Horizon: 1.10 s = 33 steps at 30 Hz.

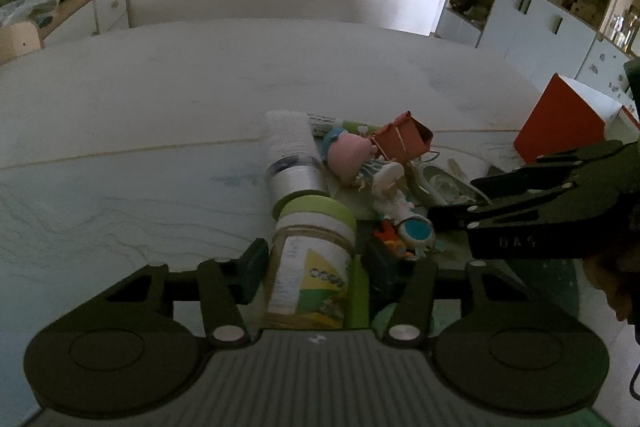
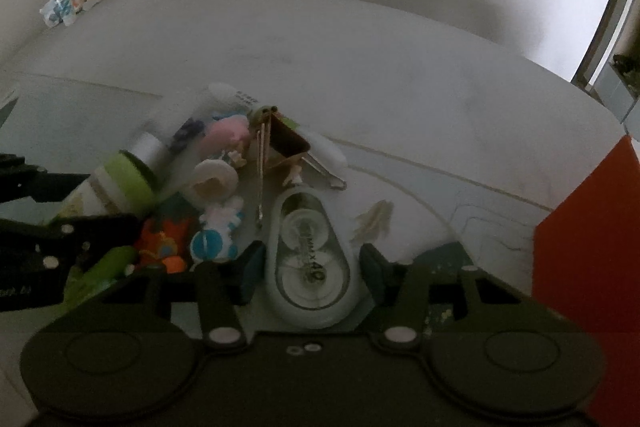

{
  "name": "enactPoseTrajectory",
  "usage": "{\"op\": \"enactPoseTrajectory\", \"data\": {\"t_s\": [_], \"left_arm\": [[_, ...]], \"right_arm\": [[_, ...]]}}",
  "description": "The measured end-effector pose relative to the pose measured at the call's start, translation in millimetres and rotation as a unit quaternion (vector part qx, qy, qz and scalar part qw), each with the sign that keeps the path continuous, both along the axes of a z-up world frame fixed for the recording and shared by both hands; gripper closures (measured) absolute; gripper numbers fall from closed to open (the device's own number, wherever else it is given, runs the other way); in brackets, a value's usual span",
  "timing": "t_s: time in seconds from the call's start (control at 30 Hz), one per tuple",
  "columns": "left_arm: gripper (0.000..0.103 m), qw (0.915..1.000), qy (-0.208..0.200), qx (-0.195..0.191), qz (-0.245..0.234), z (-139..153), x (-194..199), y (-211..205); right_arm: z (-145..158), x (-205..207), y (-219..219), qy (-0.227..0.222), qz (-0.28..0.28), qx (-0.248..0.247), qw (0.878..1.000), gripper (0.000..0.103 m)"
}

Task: Organize rigid objects
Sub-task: 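Grasp the green-lid glass jar with left tool while right tool grasps tape dispenser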

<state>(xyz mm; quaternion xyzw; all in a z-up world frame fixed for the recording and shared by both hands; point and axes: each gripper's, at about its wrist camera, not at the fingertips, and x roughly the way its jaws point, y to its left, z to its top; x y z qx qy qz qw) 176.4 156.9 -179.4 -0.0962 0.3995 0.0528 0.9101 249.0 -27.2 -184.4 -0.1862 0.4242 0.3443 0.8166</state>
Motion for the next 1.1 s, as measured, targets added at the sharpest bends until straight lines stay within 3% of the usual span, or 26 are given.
{"op": "enactPoseTrajectory", "data": {"t_s": [0.1,0.27,0.53,1.1], "left_arm": [[0.060,1.0000,0.000,-0.002,0.005,2,0,2],[0.060,0.9998,0.006,-0.012,0.016,4,0,7],[0.060,0.9996,0.010,-0.015,0.023,11,-9,2],[0.060,0.9994,-0.011,-0.031,0.007,59,-37,-34]], "right_arm": [[1,-1,-2,0.004,-0.010,0.009,1.000,0.052],[12,-5,-20,0.029,-0.042,0.046,0.998,0.052],[40,-28,-42,0.027,-0.048,0.088,0.995,0.052],[97,-57,-112,0.016,-0.077,0.133,0.988,0.052]]}}
